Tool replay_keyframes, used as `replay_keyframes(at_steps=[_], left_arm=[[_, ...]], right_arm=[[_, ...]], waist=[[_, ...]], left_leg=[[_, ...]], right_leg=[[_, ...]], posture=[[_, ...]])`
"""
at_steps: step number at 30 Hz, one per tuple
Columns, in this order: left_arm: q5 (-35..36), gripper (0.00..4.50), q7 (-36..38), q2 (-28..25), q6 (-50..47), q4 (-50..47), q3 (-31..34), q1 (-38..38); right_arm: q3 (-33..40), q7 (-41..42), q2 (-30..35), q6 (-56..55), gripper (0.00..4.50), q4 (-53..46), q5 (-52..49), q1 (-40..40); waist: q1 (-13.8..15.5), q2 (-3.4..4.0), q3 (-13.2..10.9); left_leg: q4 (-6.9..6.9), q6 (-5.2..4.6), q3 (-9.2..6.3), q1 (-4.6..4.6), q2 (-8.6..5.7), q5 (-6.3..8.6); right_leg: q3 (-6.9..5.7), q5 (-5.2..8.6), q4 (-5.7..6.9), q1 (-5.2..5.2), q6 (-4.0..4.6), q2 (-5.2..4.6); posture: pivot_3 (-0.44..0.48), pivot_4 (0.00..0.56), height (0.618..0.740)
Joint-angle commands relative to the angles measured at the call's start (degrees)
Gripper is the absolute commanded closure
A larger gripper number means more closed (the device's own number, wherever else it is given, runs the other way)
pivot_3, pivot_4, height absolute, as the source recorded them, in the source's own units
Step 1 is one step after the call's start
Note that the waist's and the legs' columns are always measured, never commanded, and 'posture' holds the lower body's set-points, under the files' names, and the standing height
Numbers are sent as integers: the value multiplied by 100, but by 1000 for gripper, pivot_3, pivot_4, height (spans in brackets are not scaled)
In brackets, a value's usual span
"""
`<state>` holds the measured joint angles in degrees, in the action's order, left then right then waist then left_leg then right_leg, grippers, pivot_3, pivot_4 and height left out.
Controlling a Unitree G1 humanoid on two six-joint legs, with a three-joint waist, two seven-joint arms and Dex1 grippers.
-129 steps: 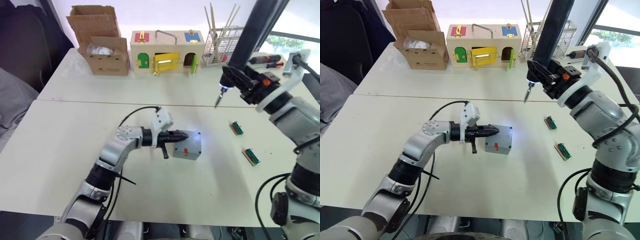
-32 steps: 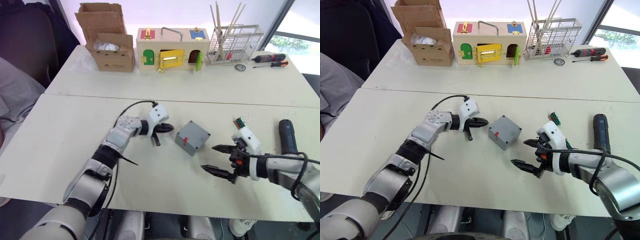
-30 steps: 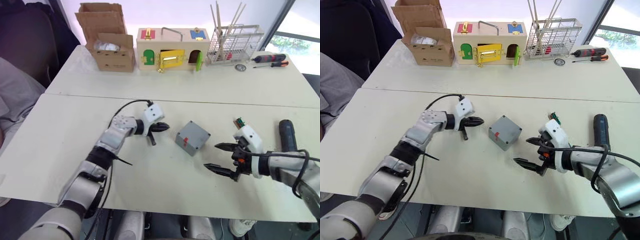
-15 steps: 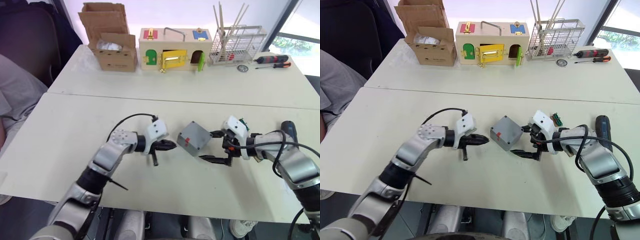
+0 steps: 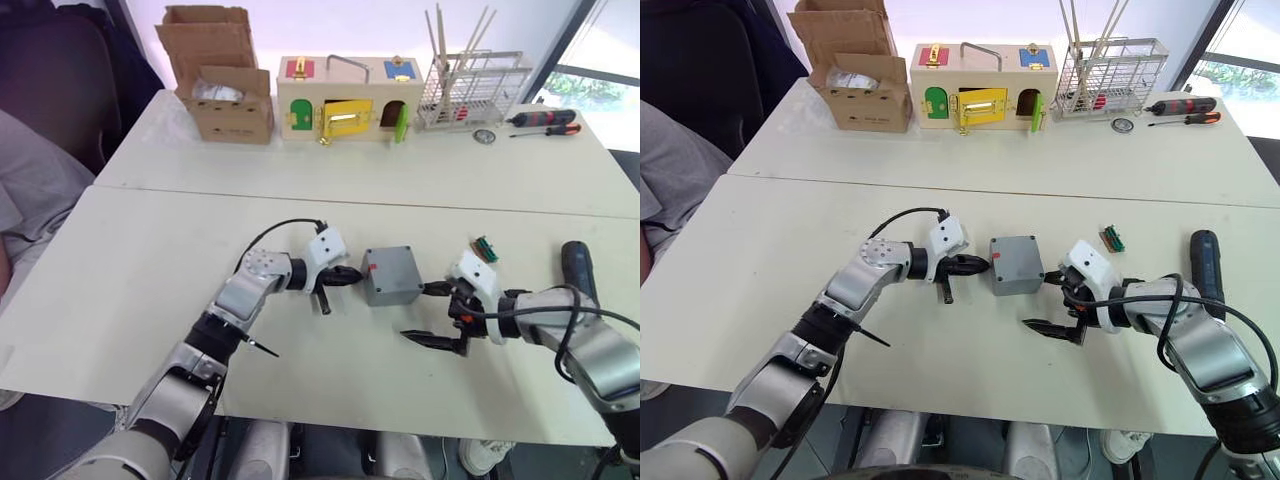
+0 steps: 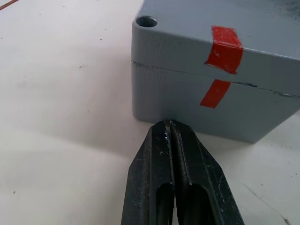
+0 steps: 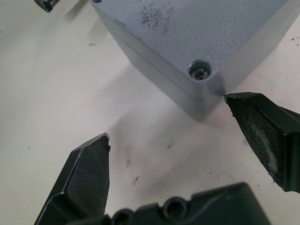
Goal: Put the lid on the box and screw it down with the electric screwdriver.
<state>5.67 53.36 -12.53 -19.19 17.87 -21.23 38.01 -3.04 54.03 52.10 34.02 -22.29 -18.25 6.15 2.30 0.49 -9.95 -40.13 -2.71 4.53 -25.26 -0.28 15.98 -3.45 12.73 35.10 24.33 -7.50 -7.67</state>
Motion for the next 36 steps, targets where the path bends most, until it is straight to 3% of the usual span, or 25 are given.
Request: replay_keyframes(at_steps=[1, 7, 11, 15, 18, 22, 25, 28, 36], left_arm=[[1, 4401, -40, 120, 188, -37, 81, 116], [-68, 4401, -46, 5, 202, -242, 81, 30], [441, 4401, 170, -697, -648, -2014, 444, -572], [959, 4401, 68, -978, -1535, -3188, 679, -937], [1448, 4401, 59, -1116, -2200, -3969, 786, -1133], [1960, 4401, 242, -1363, -2656, -4761, 560, -1379], [1942, 4401, 28, -1294, -2687, -4776, 398, -1354], [1960, 4401, -85, -1286, -2696, -4793, 316, -1352], [1910, 4401, -242, -1423, -2591, -4756, 225, -1384]], right_arm=[[271, -110, -31, 41, 21, -213, -93, -14], [750, -316, 114, 340, 21, -431, -188, -255], [2933, -952, -454, 1283, 21, -1098, -1008, -920], [4163, -1394, -1061, 1730, 21, -1318, -1601, -1256], [4695, -1572, -1290, 1775, 21, -1263, -1731, -1555], [4529, -1643, -1367, 1381, 21, -1094, -1433, -2001], [4135, -1772, -1434, 924, 660, -663, -1156, -1910], [3786, -1722, -1379, 562, 1657, -249, -943, -1811], [3234, -1692, -1320, 9, 1657, 552, -635, -1496]], waist=[[3, 0, 0], [9, 0, 0], [-12, 0, 0], [13, 5, 4], [20, 7, 7], [-20, 8, 8], [-20, 10, 9], [-6, 11, 10], [-6, 11, 10]], left_leg=[[0, 0, 0, 0, 0, 0], [0, 0, -1, 0, 0, 0], [4, 0, -1, -2, 3, 0], [5, 3, -4, 3, 8, 0], [2, -25, -12, 7, 1, 17], [5, -13, -7, 10, 2, 9], [6, -2, -1, 18, 2, 3], [6, -30, 1, 39, 1, 19], [7, -12, 3, 41, 0, 8]], right_leg=[[0, 0, 0, 0, 0, 0], [0, 0, 0, 0, 0, 0], [0, 0, -1, 2, 0, -1], [1, 0, 5, 0, 1, 1], [0, 0, 6, -12, 2, -3], [4, 1, 3, -11, 2, 1], [7, 1, 6, -14, 2, 5], [11, 2, 9, -33, 3, 6], [12, 6, 3, -37, -2, 5]], posture=[[0, 150, 729], [0, 150, 729], [0, 150, 729], [0, 150, 729], [0, 150, 729], [0, 150, 729], [0, 150, 729], [0, 150, 729], [0, 150, 729]])
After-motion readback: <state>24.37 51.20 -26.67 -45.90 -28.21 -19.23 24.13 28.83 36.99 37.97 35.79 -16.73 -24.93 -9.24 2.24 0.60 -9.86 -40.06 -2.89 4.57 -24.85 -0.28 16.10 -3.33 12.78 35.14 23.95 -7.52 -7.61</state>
